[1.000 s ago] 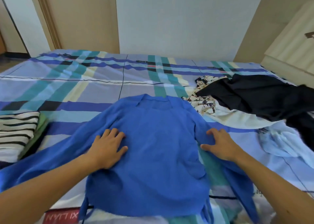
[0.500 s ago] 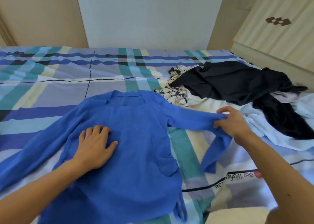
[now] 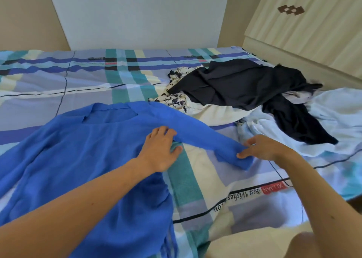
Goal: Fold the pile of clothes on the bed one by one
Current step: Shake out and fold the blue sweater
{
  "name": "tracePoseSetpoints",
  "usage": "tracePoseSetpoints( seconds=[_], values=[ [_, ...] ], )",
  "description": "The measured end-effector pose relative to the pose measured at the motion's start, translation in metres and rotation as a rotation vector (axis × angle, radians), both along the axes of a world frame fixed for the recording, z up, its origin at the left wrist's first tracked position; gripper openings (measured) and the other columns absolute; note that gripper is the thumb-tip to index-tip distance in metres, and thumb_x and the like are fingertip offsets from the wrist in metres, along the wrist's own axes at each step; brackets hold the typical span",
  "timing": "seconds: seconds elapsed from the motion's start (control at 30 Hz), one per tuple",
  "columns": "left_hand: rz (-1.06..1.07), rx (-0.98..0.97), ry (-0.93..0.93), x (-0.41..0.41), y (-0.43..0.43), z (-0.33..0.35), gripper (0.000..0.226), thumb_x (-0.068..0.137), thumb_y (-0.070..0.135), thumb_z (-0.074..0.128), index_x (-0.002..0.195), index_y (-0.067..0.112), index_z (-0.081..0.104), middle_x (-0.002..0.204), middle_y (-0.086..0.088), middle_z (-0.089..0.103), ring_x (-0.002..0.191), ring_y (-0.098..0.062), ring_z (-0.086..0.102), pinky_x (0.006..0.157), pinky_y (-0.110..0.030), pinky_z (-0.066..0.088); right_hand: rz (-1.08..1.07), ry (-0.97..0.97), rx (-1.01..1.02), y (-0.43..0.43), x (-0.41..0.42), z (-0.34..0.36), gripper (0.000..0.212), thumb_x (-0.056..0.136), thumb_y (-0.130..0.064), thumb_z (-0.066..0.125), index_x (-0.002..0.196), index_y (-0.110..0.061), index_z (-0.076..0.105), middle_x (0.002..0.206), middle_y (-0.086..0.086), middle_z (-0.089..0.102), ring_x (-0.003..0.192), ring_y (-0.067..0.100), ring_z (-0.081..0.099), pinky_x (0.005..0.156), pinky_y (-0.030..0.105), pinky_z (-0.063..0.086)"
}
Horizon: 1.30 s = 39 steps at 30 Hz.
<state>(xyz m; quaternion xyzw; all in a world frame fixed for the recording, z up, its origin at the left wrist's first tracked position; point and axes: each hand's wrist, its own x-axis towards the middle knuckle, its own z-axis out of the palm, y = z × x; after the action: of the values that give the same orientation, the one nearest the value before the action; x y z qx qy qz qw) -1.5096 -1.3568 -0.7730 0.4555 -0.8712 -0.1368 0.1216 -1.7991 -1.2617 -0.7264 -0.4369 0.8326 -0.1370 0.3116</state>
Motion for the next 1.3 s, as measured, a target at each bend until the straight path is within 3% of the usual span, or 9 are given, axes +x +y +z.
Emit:
tracePoseSetpoints(
  seconds=[0.07,0.27,0.37,0.6,0.73,0.87,0.97,1.13,1.3],
  values=[
    [-0.041,-0.013,-0.009,-0.01,0.001,0.0,0.051,0.098,0.044,0.052,0.14,0.017,0.043,0.141,-0.002,0.04,0.133,-0.026,0.034,0.108,-0.037,0.03,0.017,-0.027,-0.053,0.0,-0.001,-0.001,0.041,0.079,-0.02,0.083,0.061,-0.006,0.048,0.065,0.011,0.043,0.061,0.021,0.043,0.058,0.03,0.033],
    [-0.178,0.088,0.017,-0.049,0.005,0.002,0.07,0.09,0.054,0.05,0.148,0.018,0.037,0.148,0.001,0.034,0.139,-0.024,0.03,0.113,-0.042,0.03,-0.132,-0.412,-0.645,0.002,-0.019,0.011,0.027,0.08,-0.028,0.076,0.089,-0.003,0.074,0.082,0.015,0.072,0.077,0.021,0.067,0.075,0.036,0.053],
    [-0.166,0.141,-0.023,-0.058,0.004,-0.003,0.068,0.096,0.047,0.055,0.152,0.018,0.03,0.157,-0.001,0.025,0.146,-0.024,0.021,0.119,-0.043,0.022,-0.166,-0.479,-0.581,0.006,-0.034,0.009,0.023,0.081,-0.026,0.078,0.092,-0.006,0.075,0.09,0.017,0.074,0.083,0.026,0.068,0.076,0.037,0.053],
    [-0.159,0.123,-0.162,-0.061,0.001,-0.006,0.066,0.096,0.047,0.054,0.151,0.02,0.032,0.157,-0.002,0.026,0.146,-0.025,0.023,0.119,-0.042,0.021,-0.364,-0.169,-0.314,0.03,-0.064,0.004,0.033,0.074,-0.006,0.083,0.103,-0.007,0.067,0.105,0.016,0.064,0.092,0.028,0.058,0.065,0.031,0.044],
    [-0.258,0.109,0.14,-0.079,0.018,0.008,0.066,0.09,0.039,0.067,0.147,0.019,0.039,0.144,-0.001,0.042,0.133,-0.023,0.041,0.108,-0.037,0.036,-0.342,-0.357,-0.459,0.028,-0.045,0.016,0.032,0.078,-0.009,0.08,0.108,-0.012,0.069,0.103,0.019,0.071,0.087,0.029,0.067,0.071,0.033,0.056],
    [-0.265,0.604,0.672,-0.107,0.051,0.04,0.068,0.081,0.04,0.079,0.138,0.025,0.047,0.13,0.007,0.057,0.11,-0.011,0.064,0.088,-0.024,0.052,-0.175,-0.709,-0.643,0.016,-0.004,0.03,0.037,0.087,-0.006,0.069,0.124,-0.01,0.062,0.107,0.021,0.07,0.084,0.023,0.07,0.069,0.029,0.059],
    [-0.107,0.8,0.901,-0.114,0.051,0.058,0.054,0.078,0.044,0.08,0.123,0.022,0.058,0.116,0.004,0.068,0.101,-0.009,0.07,0.081,-0.03,0.06,-0.021,-0.865,-0.665,0.003,0.024,0.036,0.032,0.1,-0.019,0.055,0.131,-0.017,0.059,0.117,0.02,0.07,0.099,0.027,0.069,0.092,0.038,0.054],
    [0.199,0.64,0.982,-0.084,0.015,0.066,0.019,0.094,0.008,0.058,0.111,0.008,0.065,0.106,-0.01,0.069,0.095,-0.022,0.068,0.068,-0.028,0.061,0.023,-0.969,-0.707,-0.02,0.06,0.043,0.038,0.105,-0.037,0.039,0.13,-0.016,0.058,0.117,0.013,0.072,0.11,0.025,0.069,0.095,0.038,0.054],
    [0.416,0.565,1.1,-0.022,-0.03,0.095,0.007,0.1,0.013,0.056,0.094,0.015,0.052,0.092,0.003,0.046,0.086,-0.019,0.057,0.073,-0.033,0.061,0.042,-0.701,-0.793,-0.046,0.085,0.029,0.019,0.1,-0.023,0.056,0.113,-0.013,0.065,0.102,0.011,0.075,0.095,0.021,0.07,0.087,0.036,0.052]
  ],
)
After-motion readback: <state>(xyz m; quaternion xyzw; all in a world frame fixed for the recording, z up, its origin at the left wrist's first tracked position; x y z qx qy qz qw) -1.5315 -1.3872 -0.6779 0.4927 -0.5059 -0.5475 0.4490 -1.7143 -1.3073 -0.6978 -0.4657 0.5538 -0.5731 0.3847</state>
